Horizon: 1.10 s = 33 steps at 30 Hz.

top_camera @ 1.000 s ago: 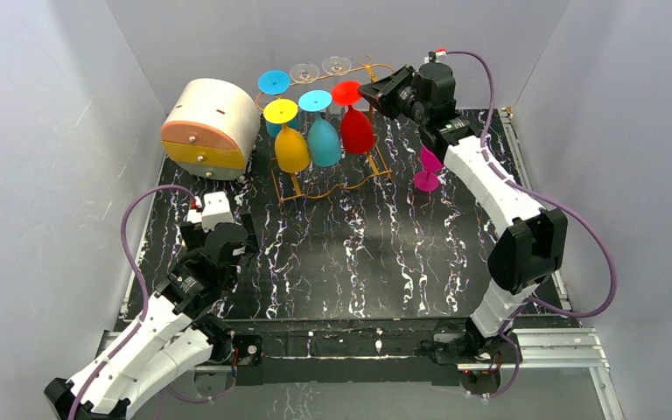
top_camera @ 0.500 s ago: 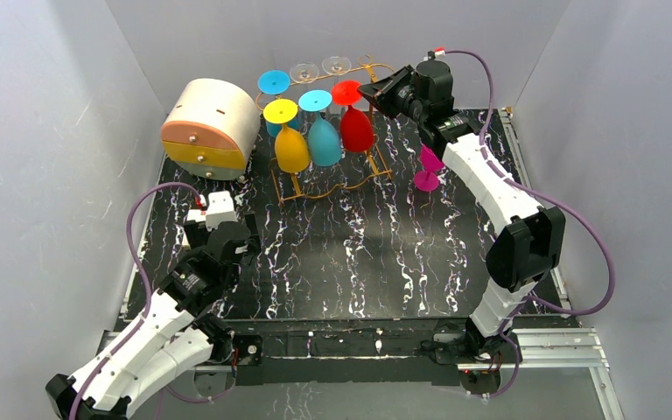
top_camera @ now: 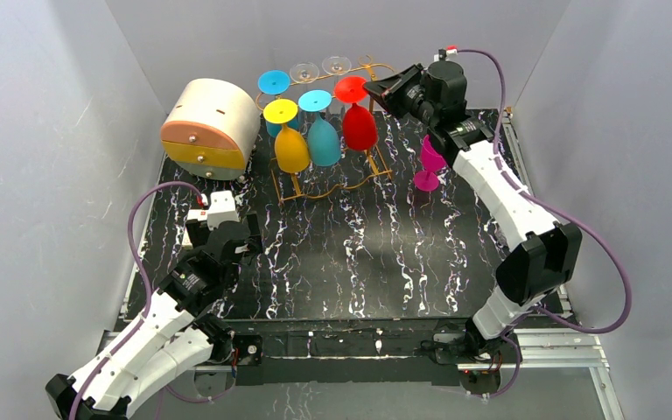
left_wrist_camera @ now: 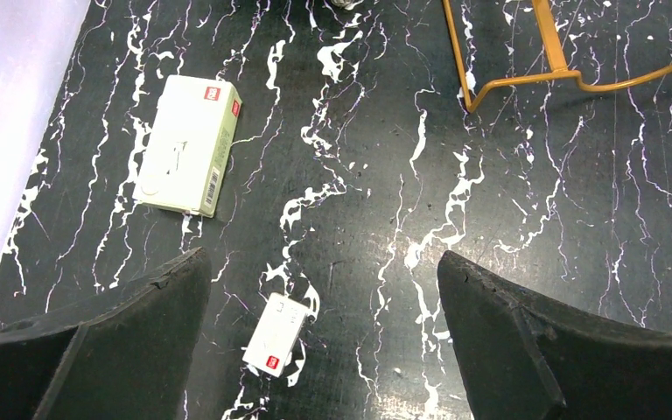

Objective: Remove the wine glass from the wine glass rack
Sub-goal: Pick up the wine glass from the wine rack, then place the wine glass at the center of the board.

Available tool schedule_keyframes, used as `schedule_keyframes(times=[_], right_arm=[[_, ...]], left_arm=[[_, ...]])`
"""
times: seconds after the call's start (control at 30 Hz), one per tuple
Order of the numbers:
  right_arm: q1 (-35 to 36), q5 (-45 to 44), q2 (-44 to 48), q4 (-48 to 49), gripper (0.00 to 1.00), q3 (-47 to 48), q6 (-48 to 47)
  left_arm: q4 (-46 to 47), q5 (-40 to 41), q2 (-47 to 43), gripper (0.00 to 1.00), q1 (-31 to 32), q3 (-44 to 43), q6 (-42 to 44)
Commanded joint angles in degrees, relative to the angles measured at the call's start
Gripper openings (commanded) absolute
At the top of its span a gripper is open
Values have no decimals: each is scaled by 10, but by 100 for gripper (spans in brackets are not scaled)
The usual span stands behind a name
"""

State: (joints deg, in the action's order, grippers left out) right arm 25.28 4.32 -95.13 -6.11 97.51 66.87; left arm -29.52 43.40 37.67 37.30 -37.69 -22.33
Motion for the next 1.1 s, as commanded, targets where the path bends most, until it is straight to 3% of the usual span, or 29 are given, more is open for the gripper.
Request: schedule_keyframes(times=[0.0, 0.3, 0.5, 0.6, 0.73, 0.87, 1.07], right_arm=[[4, 4, 47, 40, 1, -30, 17], [1, 15, 84, 47, 1, -70, 10], [1, 54, 150, 87, 1, -161, -19], [1, 95, 196, 108, 1, -229, -38], [1, 154, 257, 234, 1, -362, -42], [-2, 229, 243, 169, 1, -335, -134], [-2, 340, 220, 175, 1, -334, -165]], left_arm=[[7, -1, -3, 98, -1, -22, 3], [18, -21, -11, 98, -2, -21, 12], [52, -52, -27, 98, -1, -13, 31], [86, -107, -44, 98, -1, 0, 63], [95, -203, -71, 98, -1, 2, 36], [111, -318, -100, 95, -1, -4, -16], [163, -431, -100, 85, -1, -22, -82]])
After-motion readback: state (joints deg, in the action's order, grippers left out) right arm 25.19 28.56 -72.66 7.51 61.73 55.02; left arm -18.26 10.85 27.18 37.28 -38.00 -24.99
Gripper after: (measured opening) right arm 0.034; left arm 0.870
